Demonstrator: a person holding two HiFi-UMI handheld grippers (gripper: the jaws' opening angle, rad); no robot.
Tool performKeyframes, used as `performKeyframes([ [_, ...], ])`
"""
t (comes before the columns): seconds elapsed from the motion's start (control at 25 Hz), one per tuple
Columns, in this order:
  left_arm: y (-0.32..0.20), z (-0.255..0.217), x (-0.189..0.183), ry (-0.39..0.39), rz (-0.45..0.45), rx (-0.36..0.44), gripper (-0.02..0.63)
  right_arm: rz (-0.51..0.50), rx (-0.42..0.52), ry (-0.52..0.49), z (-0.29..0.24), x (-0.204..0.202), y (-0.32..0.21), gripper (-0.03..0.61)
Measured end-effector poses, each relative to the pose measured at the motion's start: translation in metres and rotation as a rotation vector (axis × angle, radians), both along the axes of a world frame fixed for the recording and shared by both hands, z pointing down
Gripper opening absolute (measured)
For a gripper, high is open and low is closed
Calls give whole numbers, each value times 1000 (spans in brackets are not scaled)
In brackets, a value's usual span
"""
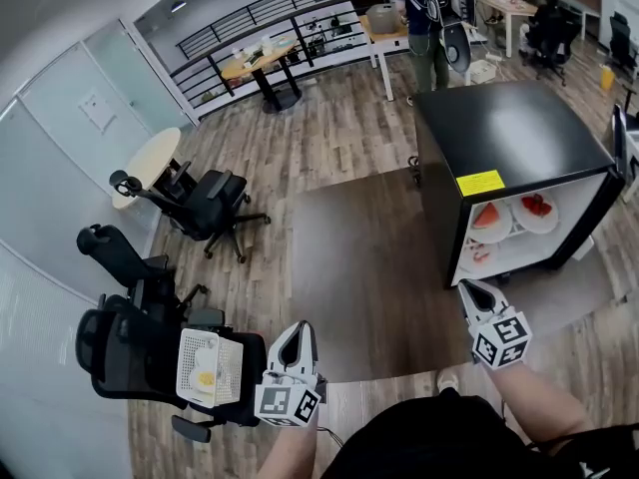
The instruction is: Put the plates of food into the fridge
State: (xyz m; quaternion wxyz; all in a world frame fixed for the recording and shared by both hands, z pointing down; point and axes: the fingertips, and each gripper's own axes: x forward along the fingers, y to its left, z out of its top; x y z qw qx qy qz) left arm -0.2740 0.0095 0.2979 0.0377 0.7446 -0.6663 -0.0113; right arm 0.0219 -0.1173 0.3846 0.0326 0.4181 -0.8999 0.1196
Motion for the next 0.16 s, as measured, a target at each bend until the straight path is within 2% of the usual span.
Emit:
performKeyframes([
  [0.16,6,1,0,2,-4,6,3,-14,10,6,-4,-3,2,5],
])
